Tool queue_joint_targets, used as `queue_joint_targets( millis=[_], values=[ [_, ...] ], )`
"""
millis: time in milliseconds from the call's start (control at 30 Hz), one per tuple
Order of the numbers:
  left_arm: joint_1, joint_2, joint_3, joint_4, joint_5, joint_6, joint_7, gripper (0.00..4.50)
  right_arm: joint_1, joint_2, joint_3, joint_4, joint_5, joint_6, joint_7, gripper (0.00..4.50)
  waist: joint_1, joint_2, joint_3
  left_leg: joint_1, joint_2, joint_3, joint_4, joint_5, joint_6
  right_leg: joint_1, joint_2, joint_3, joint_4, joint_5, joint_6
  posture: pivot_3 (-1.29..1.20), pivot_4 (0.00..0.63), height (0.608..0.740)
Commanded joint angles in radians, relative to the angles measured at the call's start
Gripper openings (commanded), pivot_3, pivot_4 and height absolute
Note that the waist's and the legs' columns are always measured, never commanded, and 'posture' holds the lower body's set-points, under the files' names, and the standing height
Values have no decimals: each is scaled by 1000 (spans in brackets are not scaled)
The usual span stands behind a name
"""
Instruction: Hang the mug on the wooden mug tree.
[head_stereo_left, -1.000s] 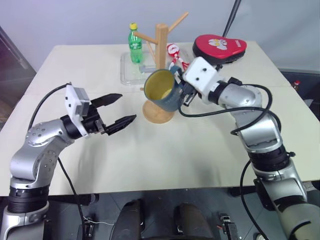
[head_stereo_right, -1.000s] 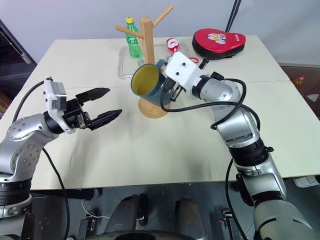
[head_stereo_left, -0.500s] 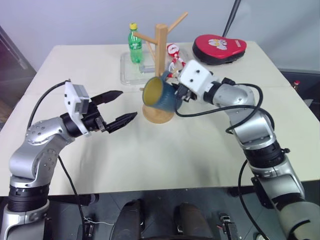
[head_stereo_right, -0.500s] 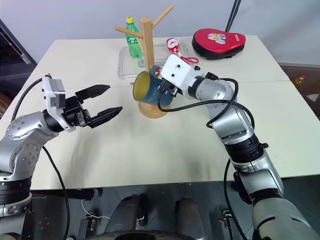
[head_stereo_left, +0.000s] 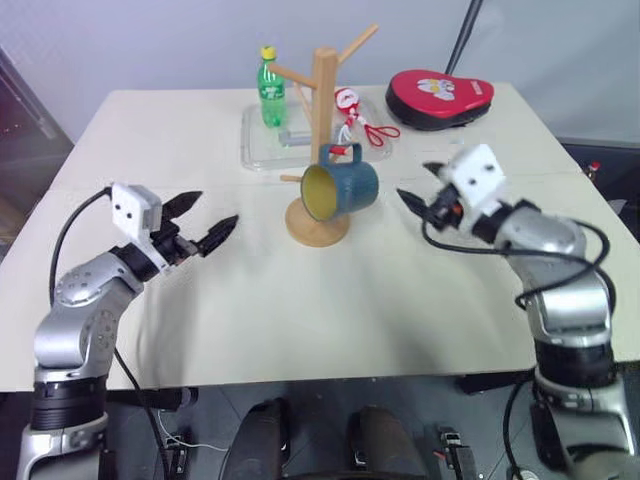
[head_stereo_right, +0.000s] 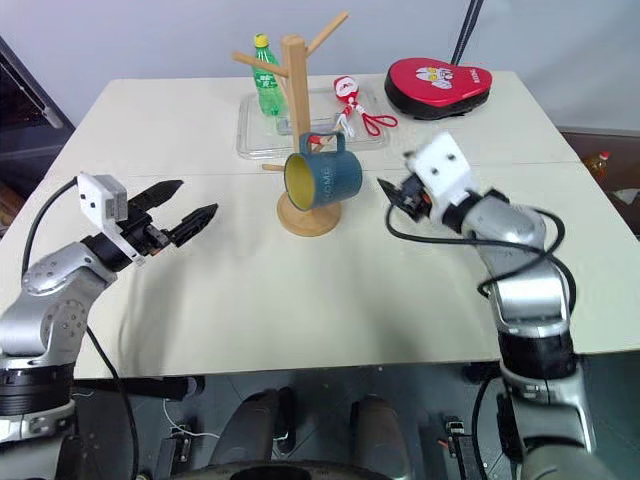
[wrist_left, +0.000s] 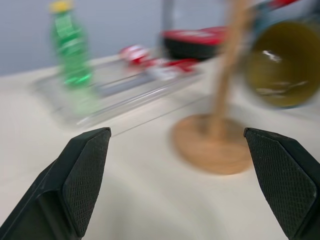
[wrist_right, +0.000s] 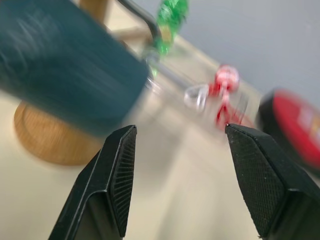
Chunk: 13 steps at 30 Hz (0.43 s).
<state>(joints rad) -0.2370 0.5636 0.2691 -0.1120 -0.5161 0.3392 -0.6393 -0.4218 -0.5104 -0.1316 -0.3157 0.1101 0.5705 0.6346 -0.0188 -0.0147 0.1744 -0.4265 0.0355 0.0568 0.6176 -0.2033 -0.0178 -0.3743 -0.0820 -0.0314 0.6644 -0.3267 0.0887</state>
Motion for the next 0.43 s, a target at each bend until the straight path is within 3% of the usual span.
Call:
queue_joint_targets(
  millis=[33,200,433],
  values=[
    [38,-27,56,75,72,-81,89,4500,70,63,-73,49,56,-137,-46,2902,0,-1,-1,0,0,0,0,0,0,0,0,0,0,0,0,0,150,736],
    [125,-69,68,95,124,-135,152,4500,125,145,-68,184,81,-282,-74,2902,2,0,0,1,0,1,-1,0,0,0,0,0,0,0,0,0,150,736],
    [159,-86,80,65,123,-142,180,4500,116,150,-37,300,89,-371,-67,2902,6,-1,0,1,0,1,0,0,0,1,-1,0,-1,0,0,0,150,736]
  ],
)
